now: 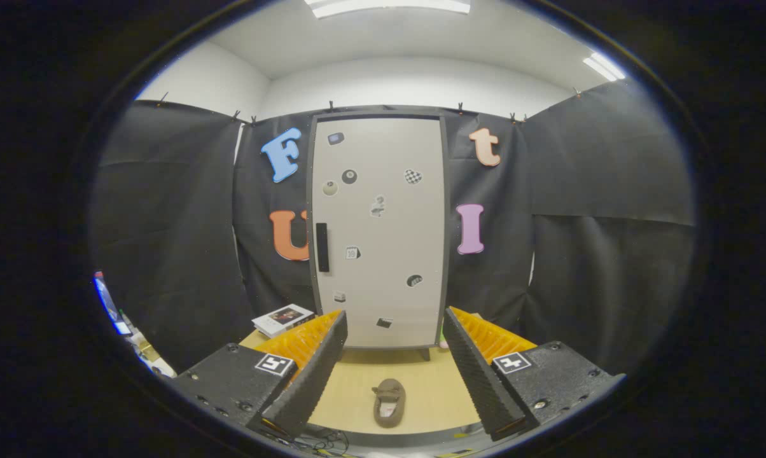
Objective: Open the shoe cabinet door, grab the shoes and put them into the shoe cabinet, then close the shoe cabinet door.
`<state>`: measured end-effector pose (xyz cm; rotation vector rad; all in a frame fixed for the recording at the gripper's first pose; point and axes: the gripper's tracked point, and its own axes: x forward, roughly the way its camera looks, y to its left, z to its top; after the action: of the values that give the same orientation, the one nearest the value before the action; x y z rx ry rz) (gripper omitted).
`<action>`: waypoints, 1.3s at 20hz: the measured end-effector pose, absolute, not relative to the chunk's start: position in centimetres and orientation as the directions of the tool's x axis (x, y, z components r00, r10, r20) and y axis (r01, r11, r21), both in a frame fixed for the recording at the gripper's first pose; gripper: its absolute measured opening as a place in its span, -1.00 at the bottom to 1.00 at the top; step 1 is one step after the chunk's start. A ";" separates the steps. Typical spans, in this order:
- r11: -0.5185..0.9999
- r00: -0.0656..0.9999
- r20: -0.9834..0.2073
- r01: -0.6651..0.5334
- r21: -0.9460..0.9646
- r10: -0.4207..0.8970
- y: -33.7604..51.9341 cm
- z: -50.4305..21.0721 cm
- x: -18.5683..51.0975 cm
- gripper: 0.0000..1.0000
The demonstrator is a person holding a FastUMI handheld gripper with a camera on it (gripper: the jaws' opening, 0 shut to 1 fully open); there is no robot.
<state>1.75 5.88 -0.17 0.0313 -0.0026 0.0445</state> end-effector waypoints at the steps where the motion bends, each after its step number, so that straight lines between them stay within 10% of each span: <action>1: 0.998 0.999 0.005 -0.054 0.033 0.054 6.8 0.0 2.7 0.97; 26: 0.987 0.987 0.020 -0.158 0.015 0.158 23.4 3.2 36.3 0.84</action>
<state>36.32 23.40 3.21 0.0169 -0.0188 0.1590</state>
